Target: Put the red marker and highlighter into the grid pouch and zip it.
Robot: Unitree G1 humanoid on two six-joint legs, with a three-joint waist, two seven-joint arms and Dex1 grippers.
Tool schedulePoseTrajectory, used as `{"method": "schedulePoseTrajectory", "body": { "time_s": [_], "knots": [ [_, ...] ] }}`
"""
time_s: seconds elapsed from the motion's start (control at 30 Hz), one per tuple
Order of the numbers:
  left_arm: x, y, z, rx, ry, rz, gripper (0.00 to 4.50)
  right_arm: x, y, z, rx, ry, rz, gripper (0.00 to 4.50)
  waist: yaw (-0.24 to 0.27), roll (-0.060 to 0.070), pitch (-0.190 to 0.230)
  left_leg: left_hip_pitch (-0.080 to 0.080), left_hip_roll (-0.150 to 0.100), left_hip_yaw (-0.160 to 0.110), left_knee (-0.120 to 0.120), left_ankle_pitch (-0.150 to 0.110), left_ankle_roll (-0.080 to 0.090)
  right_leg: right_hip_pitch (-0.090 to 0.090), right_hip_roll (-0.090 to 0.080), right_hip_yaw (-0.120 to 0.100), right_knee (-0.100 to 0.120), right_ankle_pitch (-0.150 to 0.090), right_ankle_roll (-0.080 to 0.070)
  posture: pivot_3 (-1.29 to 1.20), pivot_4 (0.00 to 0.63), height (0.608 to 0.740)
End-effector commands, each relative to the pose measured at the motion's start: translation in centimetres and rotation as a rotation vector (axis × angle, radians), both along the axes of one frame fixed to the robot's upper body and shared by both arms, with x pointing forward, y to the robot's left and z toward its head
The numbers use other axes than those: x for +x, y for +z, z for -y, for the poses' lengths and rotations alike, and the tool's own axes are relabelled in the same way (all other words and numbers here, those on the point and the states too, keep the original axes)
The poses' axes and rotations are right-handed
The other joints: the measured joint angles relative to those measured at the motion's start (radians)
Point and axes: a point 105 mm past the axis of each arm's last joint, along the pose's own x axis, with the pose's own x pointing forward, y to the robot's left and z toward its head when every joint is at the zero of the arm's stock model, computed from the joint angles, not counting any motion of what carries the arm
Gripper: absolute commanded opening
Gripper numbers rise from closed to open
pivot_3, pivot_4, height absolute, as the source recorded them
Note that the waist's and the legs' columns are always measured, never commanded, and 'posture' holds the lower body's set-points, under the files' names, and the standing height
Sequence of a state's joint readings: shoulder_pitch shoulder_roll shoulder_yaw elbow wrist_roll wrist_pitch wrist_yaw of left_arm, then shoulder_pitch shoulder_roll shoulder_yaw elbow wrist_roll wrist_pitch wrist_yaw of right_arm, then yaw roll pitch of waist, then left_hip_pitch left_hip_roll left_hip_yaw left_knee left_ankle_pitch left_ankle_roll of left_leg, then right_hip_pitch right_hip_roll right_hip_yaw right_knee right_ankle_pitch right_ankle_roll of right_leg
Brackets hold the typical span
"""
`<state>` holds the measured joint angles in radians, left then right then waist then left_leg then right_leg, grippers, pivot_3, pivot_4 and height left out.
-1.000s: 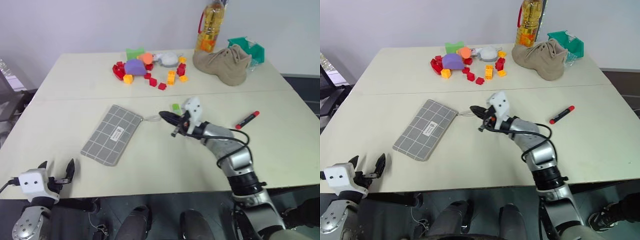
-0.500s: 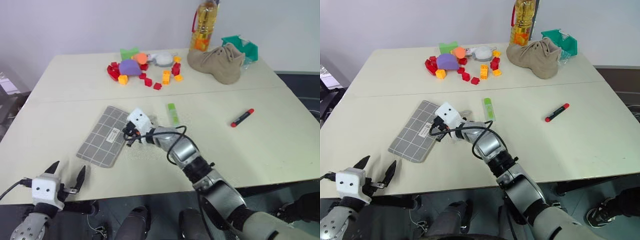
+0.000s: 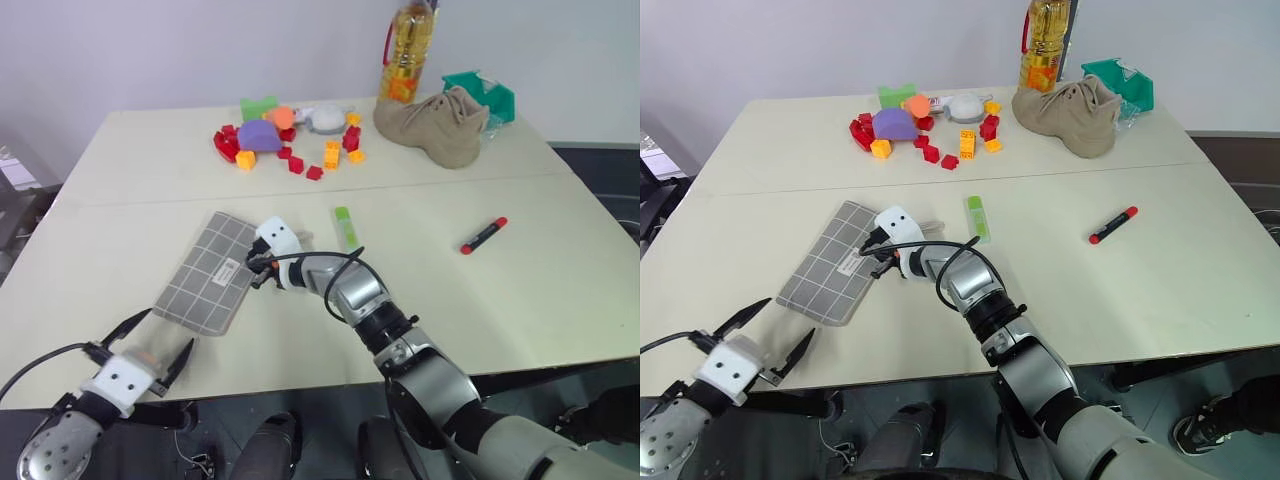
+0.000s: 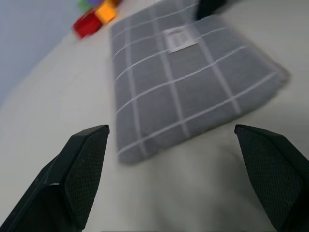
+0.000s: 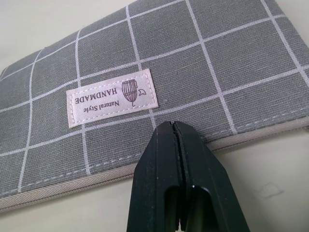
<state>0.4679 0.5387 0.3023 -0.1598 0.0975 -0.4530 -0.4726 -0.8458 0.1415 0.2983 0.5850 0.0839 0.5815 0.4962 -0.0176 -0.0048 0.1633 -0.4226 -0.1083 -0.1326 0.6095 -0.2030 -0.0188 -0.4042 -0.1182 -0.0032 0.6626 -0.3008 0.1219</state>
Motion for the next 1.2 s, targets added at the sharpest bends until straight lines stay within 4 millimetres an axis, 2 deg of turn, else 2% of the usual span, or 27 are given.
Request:
{"method": "schedulePoseTrajectory", "body": {
  "time_s": [0.03, 0.3, 0.53, 0.63, 0.77, 0.83, 0.87, 1.0, 1.07, 1.17, 1.2],
  "knots": [
    [0.7, -0.6, 0.7, 0.142, -0.075, 0.021, 4.5, -0.5, 0.0, -0.8, 0.009, 0.01, -0.009, 0.03, 0.002, 0.0, 0.0, 0.0, 0.0, 0.0, 0.0, 0.0, 0.0, 0.0, 0.0, 0.0, 0.0, 0.0, 0.0, 0.0, 0.15, 0.74],
    [3.0, -0.6, 1.1, 0.272, -0.07, 0.112, 4.5, -0.8, 0.5, -1.2, 0.051, -0.005, -0.004, 0.03, 0.006, 0.003, -0.002, 0.002, 0.0, 0.0, 0.0, 0.0, 0.0, 0.001, 0.0, 0.0, 0.002, 0.0, 0.0, 0.0, 0.15, 0.74],
    [3.7, -0.8, 2.2, 0.318, -0.05, 0.15, 4.5, -1.5, 0.6, -1.6, 0.077, 0.006, -0.013, 0.03, 0.005, 0.006, -0.004, 0.004, 0.0, -0.001, 0.0, 0.001, -0.001, 0.001, 0.0, 0.0, 0.004, 0.0, 0.0, 0.0, 0.15, 0.74],
    [4.1, -0.7, 2.5, 0.326, -0.041, 0.156, 3.63, -1.6, 0.7, -1.8, 0.087, 0.011, -0.014, 0.0, 0.005, 0.007, -0.004, 0.004, 0.0, -0.001, 0.0, 0.001, -0.001, 0.002, 0.0, 0.0, 0.004, 0.0, 0.0, 0.0, 0.15, 0.74],
    [4.3, -0.3, 2.6, 0.31, -0.031, 0.173, 1.58, -1.7, 0.9, -1.9, 0.096, 0.015, -0.009, 0.0, 0.004, 0.008, -0.005, 0.004, 0.0, -0.001, 0.0, 0.001, -0.001, 0.002, 0.001, 0.0, 0.004, 0.0, 0.0, 0.0, 0.15, 0.74],
    [4.7, 0.7, 2.4, 0.298, -0.017, 0.196, 0.47, -1.4, 1.9, -1.8, 0.13, 0.014, 0.01, 0.0, 0.005, 0.01, -0.005, 0.004, 0.0, -0.001, 0.0, 0.001, -0.001, 0.002, 0.0, 0.0, 0.004, 0.0, 0.0, 0.0, 0.15, 0.74],
    [4.9, 1.0, 2.2, 0.293, -0.01, 0.204, 0.06, -1.2, 2.4, -1.8, 0.142, 0.012, 0.018, 0.0, 0.006, 0.01, -0.005, 0.004, 0.0, -0.001, 0.0, 0.001, -0.001, 0.002, 0.0, 0.0, 0.004, 0.0, 0.0, 0.0, 0.15, 0.74],
    [5.4, 2.2, 1.7, 0.234, 0.035, 0.238, 0.02, -0.8, 4.7, -1.0, 0.172, 0.041, 0.187, 0.0, -0.001, 0.01, -0.005, 0.004, 0.0, -0.001, 0.0, 0.001, -0.001, 0.001, 0.001, 0.0, 0.004, 0.0, 0.0, 0.0, 0.15, 0.74],
    [5.6, 2.9, 1.8, 0.201, 0.041, 0.26, 0.02, -1.0, 6.0, -0.5, 0.231, 0.062, 0.202, 0.0, -0.003, 0.01, -0.005, 0.004, 0.0, -0.001, -0.001, 0.001, -0.001, 0.001, 0.001, 0.0, 0.004, 0.0, 0.0, 0.0, 0.15, 0.74],
    [6.1, 3.9, 2.0, 0.151, 0.044, 0.289, 0.0, -0.9, 7.8, 1.1, 0.277, 0.072, 0.245, 0.87, 0.001, 0.009, -0.005, 0.003, 0.0, -0.001, -0.001, 0.001, -0.001, 0.0, 0.001, 0.0, 0.003, 0.0, 0.0, 0.0, 0.15, 0.74],
    [6.3, 4.1, 2.1, 0.125, 0.043, 0.294, 0.0, -0.8, 8.4, 1.7, 0.287, 0.063, 0.263, 1.34, 0.003, 0.009, -0.005, 0.003, 0.0, -0.001, -0.001, 0.001, -0.001, 0.0, 0.001, 0.0, 0.003, 0.0, 0.001, 0.0, 0.15, 0.74]
  ]
}}
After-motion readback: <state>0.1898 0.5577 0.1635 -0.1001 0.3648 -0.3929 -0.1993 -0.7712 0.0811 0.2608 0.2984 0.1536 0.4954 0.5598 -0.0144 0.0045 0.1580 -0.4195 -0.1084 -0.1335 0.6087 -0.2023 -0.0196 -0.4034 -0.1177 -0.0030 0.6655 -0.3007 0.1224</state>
